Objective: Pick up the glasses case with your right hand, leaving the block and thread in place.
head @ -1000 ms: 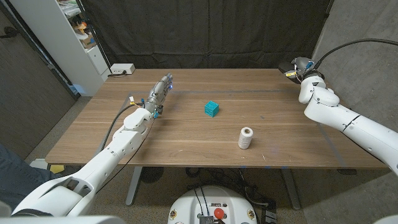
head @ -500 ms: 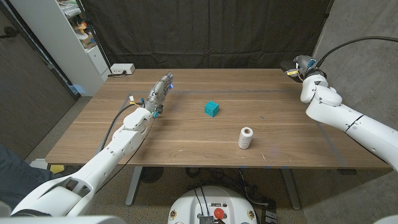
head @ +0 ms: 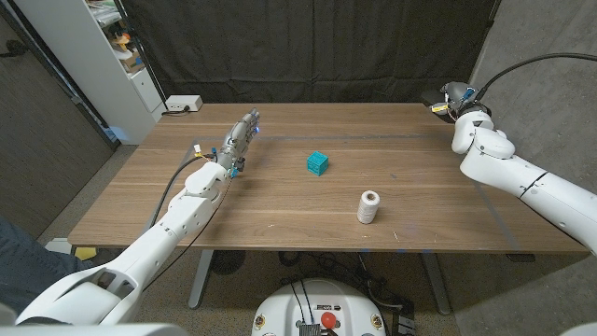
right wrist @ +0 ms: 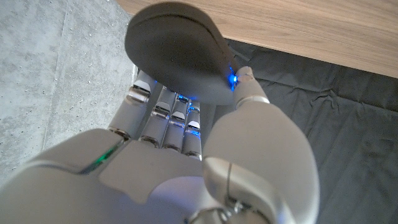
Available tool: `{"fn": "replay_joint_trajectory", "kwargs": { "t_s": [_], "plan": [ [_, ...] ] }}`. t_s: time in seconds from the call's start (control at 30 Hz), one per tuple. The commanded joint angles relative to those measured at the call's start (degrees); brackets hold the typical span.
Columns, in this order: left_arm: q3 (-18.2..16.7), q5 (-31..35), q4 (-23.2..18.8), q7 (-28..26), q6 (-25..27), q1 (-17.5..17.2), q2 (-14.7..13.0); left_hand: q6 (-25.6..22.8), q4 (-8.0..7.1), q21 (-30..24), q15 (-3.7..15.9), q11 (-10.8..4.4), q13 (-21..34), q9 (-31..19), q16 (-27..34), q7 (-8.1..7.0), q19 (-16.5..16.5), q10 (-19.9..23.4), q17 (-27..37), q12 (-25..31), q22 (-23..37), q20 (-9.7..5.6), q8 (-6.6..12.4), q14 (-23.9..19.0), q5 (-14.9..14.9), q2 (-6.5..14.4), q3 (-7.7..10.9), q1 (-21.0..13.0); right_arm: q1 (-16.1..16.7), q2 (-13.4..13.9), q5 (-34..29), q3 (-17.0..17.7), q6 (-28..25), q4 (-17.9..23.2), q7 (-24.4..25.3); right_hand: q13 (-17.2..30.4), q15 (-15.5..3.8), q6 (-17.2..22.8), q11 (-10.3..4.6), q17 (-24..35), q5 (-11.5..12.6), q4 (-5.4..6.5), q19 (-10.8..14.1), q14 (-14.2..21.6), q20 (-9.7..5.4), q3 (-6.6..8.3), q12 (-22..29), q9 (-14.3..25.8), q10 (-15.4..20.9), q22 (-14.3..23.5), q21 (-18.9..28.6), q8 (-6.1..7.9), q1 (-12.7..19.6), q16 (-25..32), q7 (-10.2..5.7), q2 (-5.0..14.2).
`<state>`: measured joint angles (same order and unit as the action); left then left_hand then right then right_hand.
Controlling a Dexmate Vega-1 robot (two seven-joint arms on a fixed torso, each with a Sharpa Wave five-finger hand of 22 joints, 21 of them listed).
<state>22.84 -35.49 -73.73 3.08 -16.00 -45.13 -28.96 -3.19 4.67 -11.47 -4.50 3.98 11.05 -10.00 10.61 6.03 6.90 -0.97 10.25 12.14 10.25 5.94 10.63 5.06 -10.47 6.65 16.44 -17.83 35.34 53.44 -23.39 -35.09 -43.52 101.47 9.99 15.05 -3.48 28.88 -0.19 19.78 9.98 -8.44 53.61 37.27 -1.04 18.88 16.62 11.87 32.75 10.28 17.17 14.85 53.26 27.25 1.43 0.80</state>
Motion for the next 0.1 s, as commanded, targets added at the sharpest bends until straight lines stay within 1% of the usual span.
{"fn": "replay_joint_trajectory", "kwargs": {
  "t_s": [0.03,0.1],
  "plan": [
    [0.21,0.46,-0.69,-0.99,0.35,-0.29,0.16,-0.28,0.23,-0.22,-0.37,0.28,0.12,-0.22,0.15,-0.10,0.17,0.15,0.17,-0.04,0.32,-0.23,0.13,-0.02,0.00,0.42,0.29,-0.09,0.49,0.39,0.61,0.73,0.98,-0.42,-0.02,0.31,-1.43,1.76,0.08,0.08,0.45,0.15,1.64,0.68,-1.40,0.19,-0.02,0.30,0.71,0.24,0.17,0.11,3.11,-0.14,-1.36,3.63],
    [0.27,0.57,-0.73,-1.08,0.27,-0.30,0.22,-0.30,0.23,-0.22,-0.36,0.27,0.12,-0.22,0.15,-0.10,0.17,0.15,0.17,-0.04,0.32,-0.23,0.14,-0.01,0.00,0.42,0.30,-0.09,0.49,0.31,0.60,0.71,0.89,-0.55,0.04,0.32,-1.38,1.77,0.06,0.12,0.46,0.16,1.61,0.67,-1.38,0.18,-0.03,0.30,0.73,0.24,0.15,0.10,3.11,-0.15,-1.37,3.67]
  ]
}}
